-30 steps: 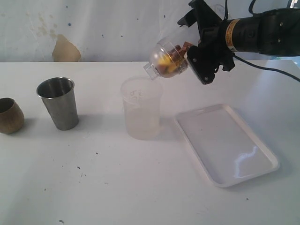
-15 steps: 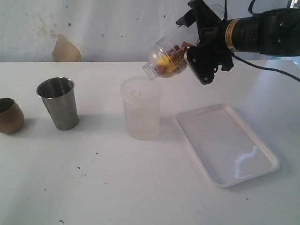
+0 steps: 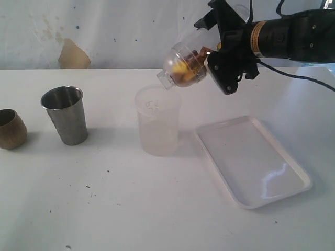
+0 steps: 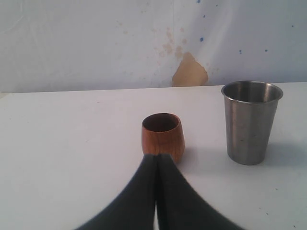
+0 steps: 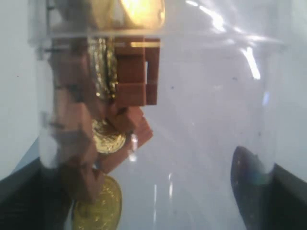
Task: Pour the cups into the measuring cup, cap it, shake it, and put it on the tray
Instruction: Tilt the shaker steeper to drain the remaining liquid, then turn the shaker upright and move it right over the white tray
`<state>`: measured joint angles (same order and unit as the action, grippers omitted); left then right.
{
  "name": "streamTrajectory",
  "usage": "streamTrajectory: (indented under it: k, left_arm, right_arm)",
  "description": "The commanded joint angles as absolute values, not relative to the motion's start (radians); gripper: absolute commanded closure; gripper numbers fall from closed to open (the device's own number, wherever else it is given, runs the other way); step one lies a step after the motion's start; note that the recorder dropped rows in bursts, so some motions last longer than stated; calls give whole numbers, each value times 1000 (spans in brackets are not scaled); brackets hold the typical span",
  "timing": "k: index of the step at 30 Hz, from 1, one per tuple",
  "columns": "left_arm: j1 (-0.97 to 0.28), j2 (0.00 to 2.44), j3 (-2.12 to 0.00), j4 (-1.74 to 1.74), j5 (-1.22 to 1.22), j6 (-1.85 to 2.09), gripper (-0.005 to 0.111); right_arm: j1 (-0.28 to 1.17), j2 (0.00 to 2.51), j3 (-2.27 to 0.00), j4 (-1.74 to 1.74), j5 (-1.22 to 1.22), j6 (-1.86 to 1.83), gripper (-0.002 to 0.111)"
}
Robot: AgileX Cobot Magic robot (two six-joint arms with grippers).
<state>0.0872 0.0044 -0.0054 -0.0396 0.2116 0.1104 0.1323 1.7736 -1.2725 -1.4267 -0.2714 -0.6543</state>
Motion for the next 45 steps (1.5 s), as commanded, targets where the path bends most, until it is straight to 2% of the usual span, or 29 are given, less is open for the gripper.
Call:
streamTrajectory:
  k: [1, 10, 15, 19, 21, 24, 27, 32, 36, 41, 45]
  left_arm:
    - [87, 0, 0, -36, 202, 110, 106]
    - [87, 0, 0, -36, 202, 110, 106]
    - [87, 0, 0, -36, 202, 110, 106]
    - [87, 0, 0, -36, 202, 110, 106]
    - [87, 0, 0, -36, 202, 110, 106]
    - [87, 0, 0, -36, 202, 110, 106]
    - [87, 0, 0, -36, 202, 110, 106]
    - [87, 0, 0, -36, 202, 110, 106]
    - [87, 0, 0, -36, 202, 110, 106]
    - [87, 0, 0, -36, 202, 110, 106]
    - [87, 0, 0, -36, 202, 110, 106]
  right_arm:
    - [133, 1758, -1284, -1410, -292, -594, 108]
    - [133, 1758, -1263, -1410, -306, -411, 108]
    - [118, 1758, -1267, -1400, -359, 64, 108]
    - [63, 1758, -1267, -1219, -394, 511, 108]
    - [19, 1758, -1262, -1177, -497, 739, 108]
    - [-52, 1781, -1246, -1121, -880, 873, 108]
    - [-89, 1798, -1225, -1019, -1081, 922, 108]
    - [-128, 1796, -1153, -989, -1102, 922, 108]
    - [-180, 1796, -1059, -983, -1208, 881, 108]
    - [-271, 1789, -821, -891, -1221, 603, 108]
    - [-278, 1806, -702, -902, -1221, 445, 108]
